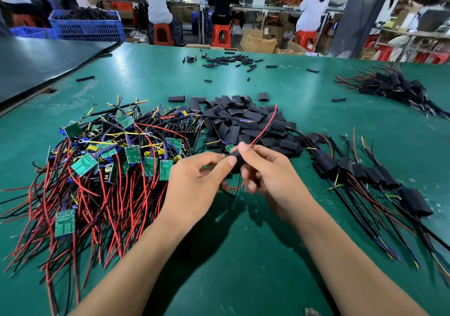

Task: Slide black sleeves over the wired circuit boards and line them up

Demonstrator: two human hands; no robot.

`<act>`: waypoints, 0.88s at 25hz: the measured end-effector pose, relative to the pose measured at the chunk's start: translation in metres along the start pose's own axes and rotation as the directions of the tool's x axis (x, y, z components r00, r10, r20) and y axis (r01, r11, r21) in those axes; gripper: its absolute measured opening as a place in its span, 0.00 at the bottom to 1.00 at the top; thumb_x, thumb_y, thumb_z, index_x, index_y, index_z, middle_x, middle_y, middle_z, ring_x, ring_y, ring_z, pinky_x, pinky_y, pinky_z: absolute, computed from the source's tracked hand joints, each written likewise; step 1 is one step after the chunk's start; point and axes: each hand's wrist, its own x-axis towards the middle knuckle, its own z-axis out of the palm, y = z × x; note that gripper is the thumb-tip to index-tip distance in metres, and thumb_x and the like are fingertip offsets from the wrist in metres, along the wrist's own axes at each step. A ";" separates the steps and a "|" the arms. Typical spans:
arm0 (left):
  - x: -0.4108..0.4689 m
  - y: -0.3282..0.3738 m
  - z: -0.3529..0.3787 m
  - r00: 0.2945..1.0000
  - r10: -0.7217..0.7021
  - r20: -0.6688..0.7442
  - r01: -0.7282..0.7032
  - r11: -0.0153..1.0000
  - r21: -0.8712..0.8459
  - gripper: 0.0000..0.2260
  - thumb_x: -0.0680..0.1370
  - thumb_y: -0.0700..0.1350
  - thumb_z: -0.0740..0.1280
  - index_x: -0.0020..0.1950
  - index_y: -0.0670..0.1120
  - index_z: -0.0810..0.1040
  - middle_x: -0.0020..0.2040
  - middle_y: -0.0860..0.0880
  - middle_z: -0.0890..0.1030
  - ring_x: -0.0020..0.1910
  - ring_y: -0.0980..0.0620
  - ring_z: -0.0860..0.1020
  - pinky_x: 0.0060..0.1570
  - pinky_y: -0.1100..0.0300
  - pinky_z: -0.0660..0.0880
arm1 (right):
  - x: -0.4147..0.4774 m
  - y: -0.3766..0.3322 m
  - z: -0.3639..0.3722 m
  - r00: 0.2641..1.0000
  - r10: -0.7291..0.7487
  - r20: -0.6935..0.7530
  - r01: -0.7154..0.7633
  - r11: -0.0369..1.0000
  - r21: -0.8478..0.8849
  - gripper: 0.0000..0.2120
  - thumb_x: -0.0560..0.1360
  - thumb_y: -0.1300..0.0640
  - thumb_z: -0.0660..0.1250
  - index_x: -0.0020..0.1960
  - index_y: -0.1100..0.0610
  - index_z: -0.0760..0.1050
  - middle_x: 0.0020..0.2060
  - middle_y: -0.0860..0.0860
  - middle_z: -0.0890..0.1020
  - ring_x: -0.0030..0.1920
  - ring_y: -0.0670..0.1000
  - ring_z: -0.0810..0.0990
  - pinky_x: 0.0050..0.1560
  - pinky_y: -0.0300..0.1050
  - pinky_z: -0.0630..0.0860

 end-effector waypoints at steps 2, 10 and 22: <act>-0.001 0.002 -0.001 0.994 0.095 -0.060 -0.090 0.993 0.074 0.08 0.74 0.42 0.75 0.44 0.56 0.84 0.39 0.55 0.84 0.33 0.54 0.81 0.37 0.65 0.76 | 0.001 0.001 0.001 0.999 0.030 -0.023 -0.030 0.999 -0.018 0.16 0.74 0.40 0.72 0.45 0.53 0.83 0.29 0.50 0.77 0.25 0.47 0.70 0.27 0.38 0.67; -0.002 -0.003 -0.002 0.956 0.262 -0.129 -0.225 0.943 0.247 0.37 0.72 0.39 0.75 0.76 0.59 0.63 0.61 0.57 0.77 0.57 0.66 0.76 0.58 0.75 0.68 | 0.004 -0.011 -0.003 0.947 -0.125 -0.294 0.207 0.941 0.266 0.08 0.81 0.60 0.62 0.52 0.59 0.80 0.30 0.52 0.80 0.27 0.48 0.75 0.31 0.38 0.73; -0.006 0.012 0.006 0.966 -0.119 0.229 0.204 0.896 -0.395 0.21 0.74 0.61 0.64 0.57 0.50 0.83 0.53 0.45 0.86 0.50 0.46 0.84 0.47 0.56 0.79 | -0.004 -0.015 -0.019 0.978 -0.012 0.208 -0.095 0.863 0.495 0.05 0.70 0.55 0.73 0.39 0.56 0.81 0.35 0.53 0.78 0.30 0.48 0.75 0.34 0.41 0.76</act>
